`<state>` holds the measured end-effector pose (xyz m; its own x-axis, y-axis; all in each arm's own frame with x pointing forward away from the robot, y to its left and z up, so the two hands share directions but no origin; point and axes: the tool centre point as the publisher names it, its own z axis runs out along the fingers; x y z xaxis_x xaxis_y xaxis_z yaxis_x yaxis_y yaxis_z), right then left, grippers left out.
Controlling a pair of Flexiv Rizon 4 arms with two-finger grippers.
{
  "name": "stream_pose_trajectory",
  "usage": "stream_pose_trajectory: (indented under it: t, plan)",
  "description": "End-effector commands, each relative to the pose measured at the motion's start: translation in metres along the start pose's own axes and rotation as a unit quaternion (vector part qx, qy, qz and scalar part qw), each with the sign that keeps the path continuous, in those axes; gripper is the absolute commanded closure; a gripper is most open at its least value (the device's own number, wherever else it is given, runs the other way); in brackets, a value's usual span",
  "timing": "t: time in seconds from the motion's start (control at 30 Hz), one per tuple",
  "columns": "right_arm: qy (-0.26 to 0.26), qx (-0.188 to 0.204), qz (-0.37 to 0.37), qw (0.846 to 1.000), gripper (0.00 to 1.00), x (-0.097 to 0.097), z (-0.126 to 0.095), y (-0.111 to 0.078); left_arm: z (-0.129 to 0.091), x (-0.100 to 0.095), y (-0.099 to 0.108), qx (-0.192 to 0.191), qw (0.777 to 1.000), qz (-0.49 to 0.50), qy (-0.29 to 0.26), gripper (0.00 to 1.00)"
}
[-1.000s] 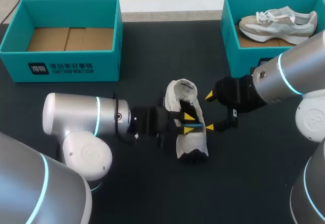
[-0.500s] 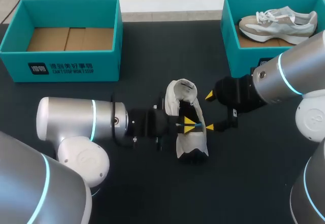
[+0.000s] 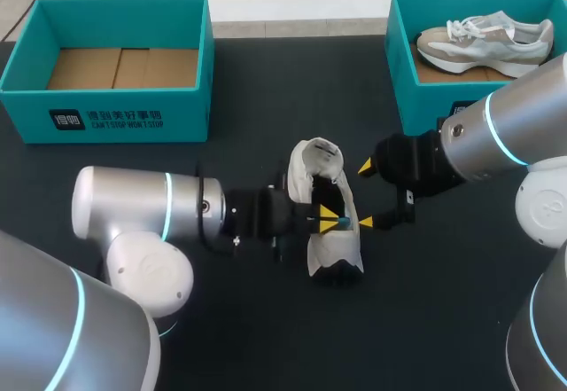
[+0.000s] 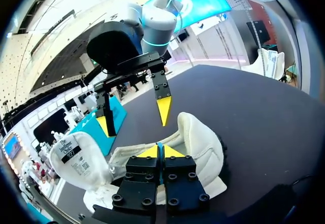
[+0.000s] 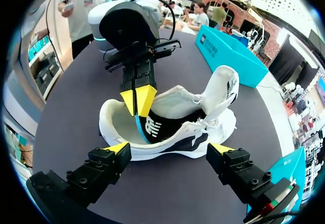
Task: Take the shoe out of the shoebox, open the shoe tongue, remove and reinsert the insole, then place the shoe into the shoebox
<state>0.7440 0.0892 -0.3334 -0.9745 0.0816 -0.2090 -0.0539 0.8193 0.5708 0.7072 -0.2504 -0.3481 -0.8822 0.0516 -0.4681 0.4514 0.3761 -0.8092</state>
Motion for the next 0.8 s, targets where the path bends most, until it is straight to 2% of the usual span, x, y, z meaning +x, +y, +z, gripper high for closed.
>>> stream_pose_trajectory:
  t: [0.03,0.07,0.13,0.17,0.2,0.43,0.8]
  plan:
    - [-0.001,0.0,0.0,1.0,0.0,0.002,0.0,0.0,-0.003,0.0,-0.009,0.005,1.0,0.007,0.003,0.9]
    - [-0.001,0.0,0.0,1.0,0.0,0.002,0.0,0.0,-0.004,0.0,-0.013,0.005,1.0,0.01,0.006,0.64]
    - [-0.001,0.0,0.0,1.0,0.0,0.002,0.0,0.0,-0.008,0.0,-0.019,0.009,1.0,0.014,0.008,0.36]
    - [-0.001,0.0,0.0,1.0,0.0,0.002,0.0,0.0,-0.011,-0.001,-0.024,0.009,1.0,0.017,0.009,0.07]
    - [-0.001,0.0,0.0,1.0,0.0,0.002,0.0,0.0,-0.014,-0.002,-0.027,0.011,1.0,0.021,0.006,0.0]
    - [-0.001,0.0,0.0,1.0,0.0,0.002,0.0,0.0,-0.027,-0.01,-0.039,0.016,0.999,0.022,0.021,0.0]
    - [-0.001,0.0,0.0,1.0,0.0,0.002,0.0,0.0,-0.05,-0.025,-0.044,0.003,0.999,0.026,0.033,0.0]
